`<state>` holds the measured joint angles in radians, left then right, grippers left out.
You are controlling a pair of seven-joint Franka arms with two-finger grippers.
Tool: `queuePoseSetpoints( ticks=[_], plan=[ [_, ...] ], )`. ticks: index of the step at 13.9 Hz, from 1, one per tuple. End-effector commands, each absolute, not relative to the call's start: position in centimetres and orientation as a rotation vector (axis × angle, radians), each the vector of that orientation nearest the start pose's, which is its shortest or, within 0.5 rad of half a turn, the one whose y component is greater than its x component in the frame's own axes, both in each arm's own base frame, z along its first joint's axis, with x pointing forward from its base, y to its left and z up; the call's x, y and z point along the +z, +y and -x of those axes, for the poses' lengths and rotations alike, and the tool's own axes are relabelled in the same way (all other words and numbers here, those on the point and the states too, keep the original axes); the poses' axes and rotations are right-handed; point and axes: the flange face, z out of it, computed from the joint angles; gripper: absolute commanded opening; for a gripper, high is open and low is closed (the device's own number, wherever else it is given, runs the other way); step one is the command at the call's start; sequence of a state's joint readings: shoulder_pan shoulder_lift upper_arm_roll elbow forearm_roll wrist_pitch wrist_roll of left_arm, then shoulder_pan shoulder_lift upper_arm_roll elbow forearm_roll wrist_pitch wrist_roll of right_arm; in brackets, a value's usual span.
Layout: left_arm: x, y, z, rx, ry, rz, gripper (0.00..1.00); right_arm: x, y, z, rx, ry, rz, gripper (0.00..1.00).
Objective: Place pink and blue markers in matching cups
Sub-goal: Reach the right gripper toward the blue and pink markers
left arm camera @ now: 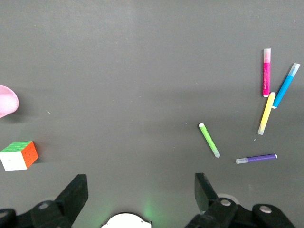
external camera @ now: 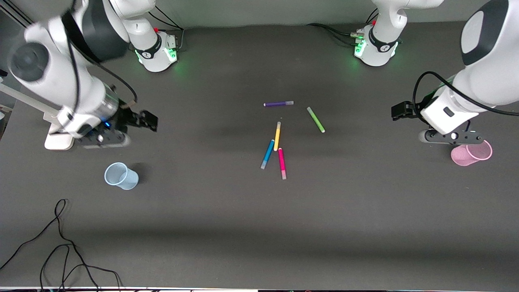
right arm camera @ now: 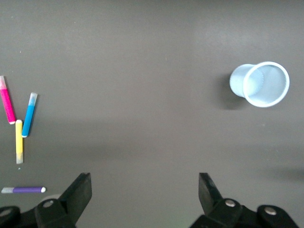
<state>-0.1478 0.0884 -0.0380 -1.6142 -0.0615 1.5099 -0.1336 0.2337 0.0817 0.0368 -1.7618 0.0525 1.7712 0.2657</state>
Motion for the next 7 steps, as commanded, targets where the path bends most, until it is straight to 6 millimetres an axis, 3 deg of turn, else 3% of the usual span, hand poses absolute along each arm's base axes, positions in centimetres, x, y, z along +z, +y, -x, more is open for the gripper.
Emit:
queuePoseSetpoints(
  ticks=[1,5,7],
  plan=[
    [55.3,-10.6,-55.5,0.314,0.043,3.157,1.00,51.7,14.9,-56.4,0.120,0.040,3.105,1.00],
    [55.4,-10.6,-55.6,0.311,0.043,3.158,1.00,46.8,20.0,-56.9,0.225,0.017,3.052,1.00],
    [55.4,-10.5,-55.6,0.311,0.043,3.159,1.00,43.3,22.6,-57.8,0.241,0.032,3.017,1.00]
  ],
)
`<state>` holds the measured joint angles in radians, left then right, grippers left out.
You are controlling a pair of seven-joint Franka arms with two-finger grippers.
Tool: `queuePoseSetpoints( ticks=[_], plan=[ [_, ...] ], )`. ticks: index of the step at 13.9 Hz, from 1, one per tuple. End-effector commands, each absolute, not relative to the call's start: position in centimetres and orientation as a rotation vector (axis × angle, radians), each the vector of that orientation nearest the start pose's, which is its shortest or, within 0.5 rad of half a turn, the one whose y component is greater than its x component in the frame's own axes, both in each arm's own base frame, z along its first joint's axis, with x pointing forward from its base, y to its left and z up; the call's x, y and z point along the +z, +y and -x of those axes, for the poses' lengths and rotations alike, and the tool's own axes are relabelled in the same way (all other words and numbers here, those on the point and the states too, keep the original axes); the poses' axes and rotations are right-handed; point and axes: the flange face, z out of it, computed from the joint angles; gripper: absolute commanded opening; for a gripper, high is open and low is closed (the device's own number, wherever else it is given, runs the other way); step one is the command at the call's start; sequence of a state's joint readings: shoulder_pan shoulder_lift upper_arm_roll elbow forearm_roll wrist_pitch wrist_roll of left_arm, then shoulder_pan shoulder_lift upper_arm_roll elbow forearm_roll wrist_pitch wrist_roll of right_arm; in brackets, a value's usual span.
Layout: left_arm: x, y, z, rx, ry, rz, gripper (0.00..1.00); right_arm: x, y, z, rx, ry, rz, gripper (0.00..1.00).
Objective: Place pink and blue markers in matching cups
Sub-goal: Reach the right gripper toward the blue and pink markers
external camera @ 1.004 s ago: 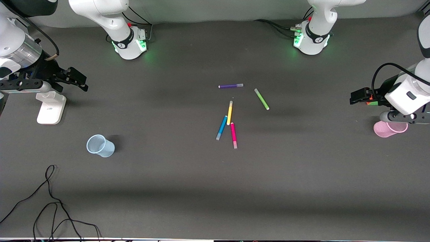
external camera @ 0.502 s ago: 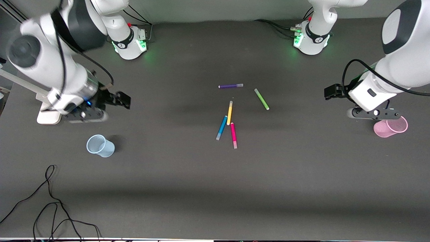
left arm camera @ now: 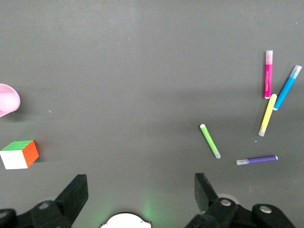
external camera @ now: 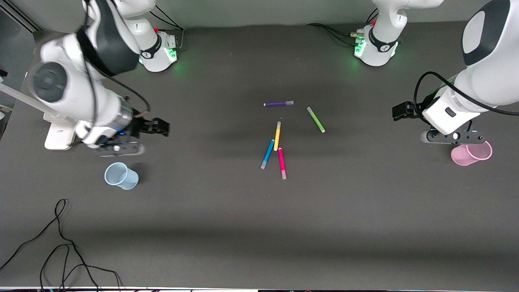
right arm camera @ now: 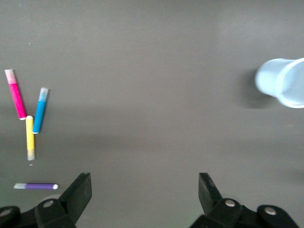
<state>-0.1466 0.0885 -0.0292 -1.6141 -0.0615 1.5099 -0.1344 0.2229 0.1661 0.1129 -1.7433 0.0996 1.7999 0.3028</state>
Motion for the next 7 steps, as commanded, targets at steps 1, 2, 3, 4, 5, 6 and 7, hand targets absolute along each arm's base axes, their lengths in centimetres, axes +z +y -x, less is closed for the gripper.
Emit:
queuePoseSetpoints(
  ticks=[1,2,3,4,5,6,7],
  plan=[
    [55.4,-10.5,-55.6,0.311,0.043,3.159,1.00,41.6,24.2,-58.1,0.236,0.044,3.008,1.00],
    [55.3,-10.5,-55.6,0.313,0.043,3.158,1.00,39.6,25.8,-58.4,0.249,0.064,2.997,1.00],
    [55.4,-10.4,-55.6,0.311,0.041,3.159,1.00,37.9,28.1,-58.5,0.268,0.091,2.978,1.00],
    [55.3,-10.3,-55.6,0.313,0.038,3.158,1.00,36.8,30.6,-58.6,0.294,0.142,2.961,1.00],
    [55.3,-10.2,-55.6,0.313,0.038,3.159,1.00,35.2,32.6,-58.9,0.340,0.195,2.941,1.00],
    [55.3,-10.2,-55.6,0.316,0.038,3.158,1.00,33.9,34.3,-59.1,0.378,0.243,2.920,1.00],
    [55.3,-10.2,-55.6,0.316,0.038,3.158,1.00,32.3,35.5,-59.3,0.418,0.288,2.903,1.00]
  ],
)
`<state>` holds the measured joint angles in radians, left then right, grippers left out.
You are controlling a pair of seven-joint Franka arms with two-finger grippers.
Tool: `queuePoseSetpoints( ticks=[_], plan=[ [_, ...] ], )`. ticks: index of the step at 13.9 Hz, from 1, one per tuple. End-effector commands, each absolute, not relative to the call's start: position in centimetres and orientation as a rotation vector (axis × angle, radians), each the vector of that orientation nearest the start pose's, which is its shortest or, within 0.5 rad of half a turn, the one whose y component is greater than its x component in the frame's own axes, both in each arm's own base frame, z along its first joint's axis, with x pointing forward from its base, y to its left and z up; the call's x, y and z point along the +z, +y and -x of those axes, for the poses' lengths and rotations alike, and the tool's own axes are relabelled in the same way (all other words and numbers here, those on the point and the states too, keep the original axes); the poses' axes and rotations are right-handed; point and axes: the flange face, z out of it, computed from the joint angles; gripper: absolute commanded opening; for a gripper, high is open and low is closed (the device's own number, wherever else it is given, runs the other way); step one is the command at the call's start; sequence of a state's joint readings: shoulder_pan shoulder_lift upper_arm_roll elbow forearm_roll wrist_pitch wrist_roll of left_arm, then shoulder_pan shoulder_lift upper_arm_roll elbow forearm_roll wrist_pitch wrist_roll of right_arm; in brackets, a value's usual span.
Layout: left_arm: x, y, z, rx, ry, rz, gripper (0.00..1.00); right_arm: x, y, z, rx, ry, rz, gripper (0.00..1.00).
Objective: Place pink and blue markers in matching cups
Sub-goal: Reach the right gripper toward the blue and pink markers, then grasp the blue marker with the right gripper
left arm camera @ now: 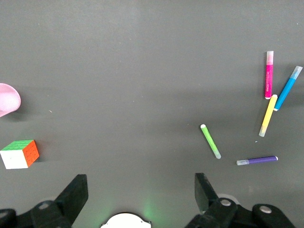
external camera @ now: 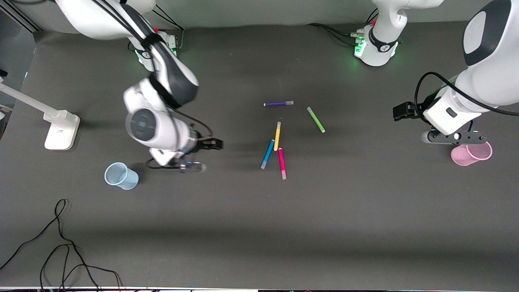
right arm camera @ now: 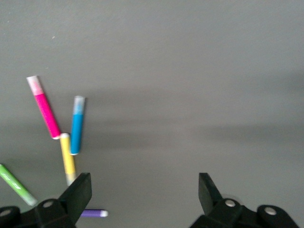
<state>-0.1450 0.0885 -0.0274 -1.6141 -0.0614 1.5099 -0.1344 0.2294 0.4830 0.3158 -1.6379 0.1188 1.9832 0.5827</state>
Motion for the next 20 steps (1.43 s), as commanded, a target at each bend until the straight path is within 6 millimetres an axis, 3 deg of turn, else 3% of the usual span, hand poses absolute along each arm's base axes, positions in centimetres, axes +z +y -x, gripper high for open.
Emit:
queuePoseSetpoints(
  ticks=[1,3,10,12,16,20],
  plan=[
    [55.3,-10.1,-55.7,0.316,0.038,3.159,1.00,31.3,36.4,-59.5,0.441,0.312,2.889,1.00],
    [55.3,-10.0,-55.7,0.316,0.041,3.159,1.00,28.8,37.3,-60.2,0.479,0.347,2.857,1.00],
    [55.3,-10.0,-55.7,0.316,0.038,3.159,1.00,23.0,38.7,-61.5,0.615,0.529,2.636,1.00],
    [55.3,-10.0,-55.7,0.316,0.043,3.159,1.00,19.9,39.1,-61.5,0.673,0.598,2.554,1.00],
    [55.2,-9.9,-55.7,0.318,0.038,3.159,1.00,14.3,42.0,-60.1,0.624,0.656,2.482,1.00],
    [55.2,-10.0,-55.7,0.318,0.041,3.159,1.00,13.1,43.2,-59.3,0.602,0.648,2.478,0.98]
  ],
)
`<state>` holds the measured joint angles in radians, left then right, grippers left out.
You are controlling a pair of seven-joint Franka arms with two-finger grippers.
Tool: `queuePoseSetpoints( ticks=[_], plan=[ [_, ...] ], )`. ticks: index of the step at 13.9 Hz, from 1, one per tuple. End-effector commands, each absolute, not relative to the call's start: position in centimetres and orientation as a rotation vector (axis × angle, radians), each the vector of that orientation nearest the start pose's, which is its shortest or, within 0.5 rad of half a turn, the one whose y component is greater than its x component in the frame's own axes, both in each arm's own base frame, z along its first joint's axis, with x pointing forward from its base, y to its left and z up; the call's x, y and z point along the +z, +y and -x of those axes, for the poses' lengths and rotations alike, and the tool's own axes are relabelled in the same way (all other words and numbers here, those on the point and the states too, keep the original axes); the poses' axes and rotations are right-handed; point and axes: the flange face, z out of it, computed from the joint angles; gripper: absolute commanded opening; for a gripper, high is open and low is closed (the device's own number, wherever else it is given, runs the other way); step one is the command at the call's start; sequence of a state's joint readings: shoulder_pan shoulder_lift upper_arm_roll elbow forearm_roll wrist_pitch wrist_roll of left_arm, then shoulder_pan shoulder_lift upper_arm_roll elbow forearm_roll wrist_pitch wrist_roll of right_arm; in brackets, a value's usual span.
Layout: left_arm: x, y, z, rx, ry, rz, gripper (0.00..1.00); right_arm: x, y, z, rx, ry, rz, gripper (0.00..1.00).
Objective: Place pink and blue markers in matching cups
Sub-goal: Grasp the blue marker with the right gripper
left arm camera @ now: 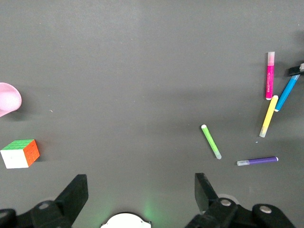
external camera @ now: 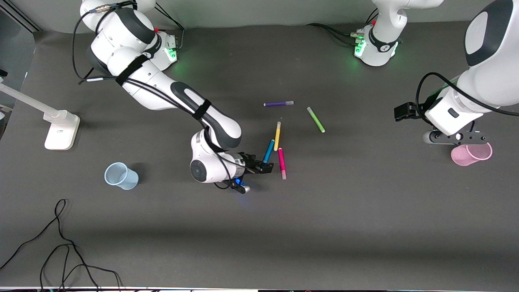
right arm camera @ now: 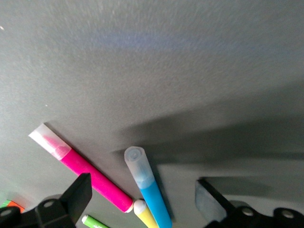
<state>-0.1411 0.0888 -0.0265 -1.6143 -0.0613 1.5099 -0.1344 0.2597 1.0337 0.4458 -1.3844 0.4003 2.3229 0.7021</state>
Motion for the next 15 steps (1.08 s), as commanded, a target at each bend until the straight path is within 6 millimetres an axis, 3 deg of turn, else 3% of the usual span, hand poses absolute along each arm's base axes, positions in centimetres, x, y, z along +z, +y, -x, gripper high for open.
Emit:
queuePoseSetpoints(
  ticks=[1,4,8,11,15],
  plan=[
    [55.25,-9.96,-55.68,0.318,0.041,3.159,1.00,13.06,43.21,-59.34,0.601,0.645,2.479,0.92],
    [55.25,-9.87,-55.69,0.318,0.041,3.159,1.00,12.96,43.14,-59.33,0.598,0.638,2.483,0.57],
    [55.26,-9.88,-55.71,0.315,0.043,3.160,1.00,12.71,42.96,-59.30,0.600,0.638,2.487,0.24],
    [55.25,-9.87,-55.69,0.318,0.043,3.159,1.00,12.67,42.89,-59.34,0.600,0.642,2.488,0.13],
    [55.26,-9.88,-55.71,0.315,0.046,3.160,1.00,13.66,42.96,-59.64,0.584,0.641,2.488,0.09]
  ],
)
